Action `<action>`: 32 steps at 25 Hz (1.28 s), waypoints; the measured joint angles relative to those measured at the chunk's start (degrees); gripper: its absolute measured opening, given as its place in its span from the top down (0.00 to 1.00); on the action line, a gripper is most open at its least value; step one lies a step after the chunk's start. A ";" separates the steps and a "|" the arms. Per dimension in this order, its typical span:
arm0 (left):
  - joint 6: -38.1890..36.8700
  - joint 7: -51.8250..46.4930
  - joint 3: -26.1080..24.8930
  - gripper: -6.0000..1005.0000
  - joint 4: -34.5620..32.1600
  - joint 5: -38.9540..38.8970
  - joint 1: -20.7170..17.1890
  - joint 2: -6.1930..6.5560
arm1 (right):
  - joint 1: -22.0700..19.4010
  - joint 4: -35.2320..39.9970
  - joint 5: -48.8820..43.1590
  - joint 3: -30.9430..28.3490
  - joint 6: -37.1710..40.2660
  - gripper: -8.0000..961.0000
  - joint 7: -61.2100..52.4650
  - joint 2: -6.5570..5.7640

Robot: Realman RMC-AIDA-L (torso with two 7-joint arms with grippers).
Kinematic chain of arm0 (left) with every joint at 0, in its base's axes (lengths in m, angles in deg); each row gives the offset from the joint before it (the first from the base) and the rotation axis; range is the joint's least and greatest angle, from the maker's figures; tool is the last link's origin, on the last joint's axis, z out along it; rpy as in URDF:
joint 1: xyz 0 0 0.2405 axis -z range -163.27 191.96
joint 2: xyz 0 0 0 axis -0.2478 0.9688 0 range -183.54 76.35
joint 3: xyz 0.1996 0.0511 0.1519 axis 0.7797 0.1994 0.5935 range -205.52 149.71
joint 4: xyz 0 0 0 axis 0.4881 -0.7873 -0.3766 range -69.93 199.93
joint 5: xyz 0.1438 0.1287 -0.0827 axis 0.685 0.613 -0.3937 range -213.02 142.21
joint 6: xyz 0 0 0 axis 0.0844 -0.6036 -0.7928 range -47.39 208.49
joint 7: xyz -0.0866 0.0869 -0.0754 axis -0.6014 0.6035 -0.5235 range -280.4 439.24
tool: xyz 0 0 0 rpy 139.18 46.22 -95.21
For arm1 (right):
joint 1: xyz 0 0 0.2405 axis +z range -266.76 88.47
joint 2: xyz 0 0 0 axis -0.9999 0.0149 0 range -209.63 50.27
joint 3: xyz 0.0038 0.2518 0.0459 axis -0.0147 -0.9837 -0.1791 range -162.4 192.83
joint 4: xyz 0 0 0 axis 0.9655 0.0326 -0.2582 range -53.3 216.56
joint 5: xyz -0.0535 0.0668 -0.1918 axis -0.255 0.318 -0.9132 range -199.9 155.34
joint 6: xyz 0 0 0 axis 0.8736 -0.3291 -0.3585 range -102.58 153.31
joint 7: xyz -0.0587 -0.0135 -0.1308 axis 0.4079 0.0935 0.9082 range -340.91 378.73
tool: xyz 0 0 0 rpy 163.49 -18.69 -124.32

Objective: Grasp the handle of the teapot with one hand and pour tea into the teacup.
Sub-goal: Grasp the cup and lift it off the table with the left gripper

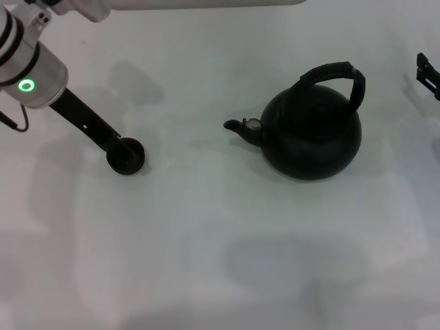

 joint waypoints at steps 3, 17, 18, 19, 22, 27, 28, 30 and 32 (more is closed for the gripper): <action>-0.07 -0.16 0.16 0.13 0.10 0.49 0.01 -0.15 | 0.00 0.01 0.00 0.00 0.11 0.12 0.05 0.00; 0.98 -0.87 1.77 0.13 2.88 1.22 0.23 -0.23 | 0.00 0.10 0.10 0.00 0.14 0.12 0.66 0.00; 1.26 -0.87 1.77 0.13 3.01 1.23 0.21 -0.23 | 0.02 0.10 0.06 0.00 0.14 0.12 0.67 0.00; 1.59 -0.87 1.78 0.13 3.10 1.24 0.12 -0.23 | 0.04 0.10 0.02 0.00 0.14 0.12 0.67 0.00; 2.58 -0.82 1.78 0.13 3.18 1.24 -0.22 -0.23 | 0.08 0.12 -0.01 0.00 0.15 0.12 0.68 0.00; 3.67 -0.54 1.78 0.13 3.67 1.24 -0.25 -0.23 | 0.09 0.18 -0.01 0.00 0.16 0.12 0.69 0.01; 3.96 -0.47 1.77 0.13 4.12 1.24 -0.15 -0.23 | 0.09 0.18 -0.01 0.00 0.17 0.12 0.69 0.00; 4.35 -0.33 1.79 0.13 4.86 1.23 0.09 -0.23 | 0.10 0.19 -0.01 0.00 0.17 0.12 0.69 0.01; 4.64 -0.24 2.15 0.13 5.32 1.12 0.24 -0.27 | 0.09 0.19 -0.01 0.00 0.17 0.12 0.69 0.00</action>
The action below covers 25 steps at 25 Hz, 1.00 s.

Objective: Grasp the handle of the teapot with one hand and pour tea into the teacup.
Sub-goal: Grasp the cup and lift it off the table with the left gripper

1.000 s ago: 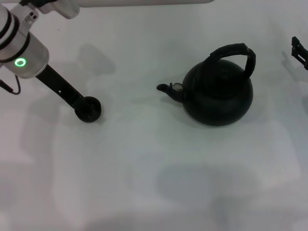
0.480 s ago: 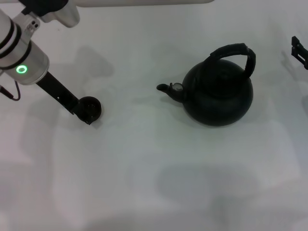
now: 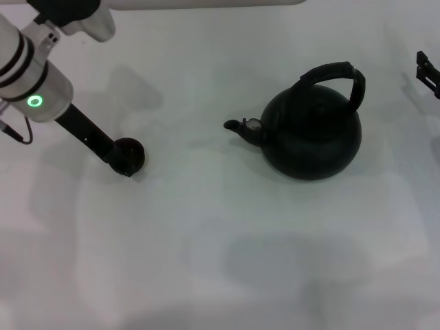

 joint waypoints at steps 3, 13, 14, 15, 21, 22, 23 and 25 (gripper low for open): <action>0.32 0.04 0.36 0.13 0.15 -0.17 0.05 -0.22 | 0.00 0.06 0.00 0.00 0.01 0.12 0.00 0.00; 1.69 0.06 1.03 0.13 0.42 -0.35 0.23 -0.32 | 0.00 0.12 0.00 0.00 0.00 0.12 0.00 0.00; 1.75 0.06 1.03 0.13 0.54 -0.37 0.27 -0.31 | 0.00 0.07 0.00 0.00 0.03 0.12 0.00 0.00; 1.92 0.06 1.06 0.13 0.68 -0.38 0.30 -0.32 | 0.00 0.05 0.00 0.00 0.09 0.12 0.00 0.00; 3.48 0.02 2.38 0.13 1.50 -0.45 0.13 -0.49 | 0.02 0.21 0.00 0.06 0.24 0.12 0.00 0.06; 3.73 0.02 2.45 0.13 1.56 -0.46 0.10 -0.50 | 0.02 0.21 0.00 0.06 0.24 0.12 0.00 0.06; 3.73 0.02 2.45 0.13 1.56 -0.46 0.10 -0.50 | 0.04 0.23 0.00 0.07 0.24 0.12 0.00 0.06; 4.17 0.04 2.47 0.13 1.60 -0.47 0.02 -0.50 | 0.06 0.24 0.00 0.08 0.26 0.12 0.00 0.07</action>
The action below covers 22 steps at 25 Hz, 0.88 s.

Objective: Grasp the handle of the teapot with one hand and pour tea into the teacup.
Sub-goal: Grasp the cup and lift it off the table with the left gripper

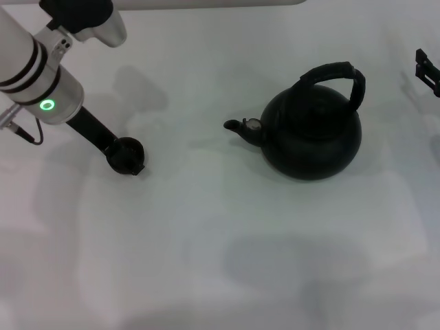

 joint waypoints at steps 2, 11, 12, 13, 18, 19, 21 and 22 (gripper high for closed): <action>0.32 0.01 0.01 0.13 0.24 -0.01 0.00 0.00 | 0.01 0.02 0.00 0.00 0.01 0.12 0.00 0.01; 1.46 0.00 0.88 0.14 0.73 0.03 0.31 0.02 | 0.03 0.02 0.00 0.01 -0.10 0.12 0.00 0.02; 1.56 -0.08 1.18 0.14 0.74 0.06 0.31 0.03 | 0.03 0.02 0.00 0.01 -0.13 0.12 0.00 0.02; 1.65 -0.18 1.35 0.15 0.74 0.12 0.31 0.06 | 0.03 0.02 0.00 0.01 -0.16 0.12 0.00 0.02; 1.83 -0.49 1.57 0.19 0.79 0.10 0.31 0.10 | 0.02 0.02 0.00 0.00 -0.19 0.12 0.00 0.02; 1.90 -0.50 1.54 0.22 0.96 0.07 0.33 0.11 | 0.02 0.02 0.00 0.01 -0.19 0.12 0.00 0.02; 1.99 -0.46 1.47 0.27 1.34 0.06 0.42 0.13 | 0.02 0.02 0.00 0.01 -0.17 0.12 0.00 0.02; 2.03 -0.41 1.45 0.30 1.51 0.06 0.46 0.14 | 0.02 0.01 0.00 0.01 -0.15 0.12 0.00 0.02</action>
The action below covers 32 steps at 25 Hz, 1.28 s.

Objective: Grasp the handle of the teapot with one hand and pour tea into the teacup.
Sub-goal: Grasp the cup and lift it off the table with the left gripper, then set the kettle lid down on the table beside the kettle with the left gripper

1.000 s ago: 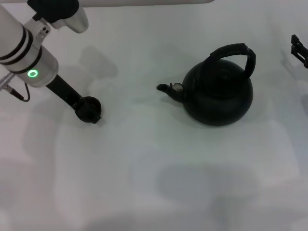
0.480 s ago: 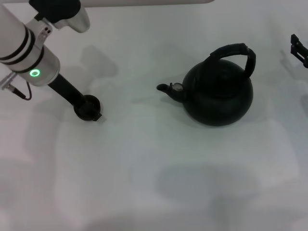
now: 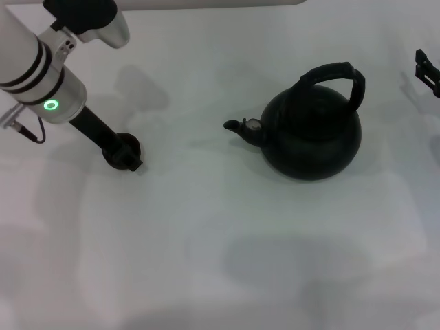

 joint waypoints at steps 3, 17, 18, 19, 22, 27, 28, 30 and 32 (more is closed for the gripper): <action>0.01 0.06 0.00 0.30 0.08 0.04 0.02 0.00 | 0.00 -0.01 0.00 0.00 0.00 0.12 0.00 0.00; -0.68 0.75 1.78 0.30 -0.85 0.30 4.05 0.16 | 0.00 -0.23 0.00 0.00 0.13 0.12 0.00 0.09; -0.68 0.85 2.24 0.30 -0.86 0.21 4.41 0.12 | 0.00 -0.24 0.01 0.00 0.17 0.12 0.00 0.09; -0.68 0.95 2.94 0.30 -0.87 0.12 4.94 0.03 | 0.00 -0.25 0.00 0.00 0.20 0.12 0.00 0.09; -0.62 1.00 5.27 0.30 -0.87 -0.63 6.09 -0.14 | 0.00 -0.25 0.00 0.00 0.31 0.12 0.00 0.09; -0.54 1.08 10.71 0.30 -0.94 -4.32 7.56 -0.23 | 0.09 -0.31 0.00 0.00 0.42 0.12 0.00 0.10; -0.53 1.12 11.66 0.30 -0.96 -4.89 7.77 -0.22 | 0.11 -0.32 0.01 0.00 0.42 0.12 0.00 0.13; -0.45 1.29 13.23 0.30 -1.00 -6.04 8.16 -0.22 | 0.15 -0.34 0.00 0.00 0.43 0.12 0.00 0.17; -0.45 1.50 14.23 0.30 -1.00 -7.10 8.45 -0.21 | 0.17 -0.34 0.00 0.00 0.43 0.12 0.00 0.18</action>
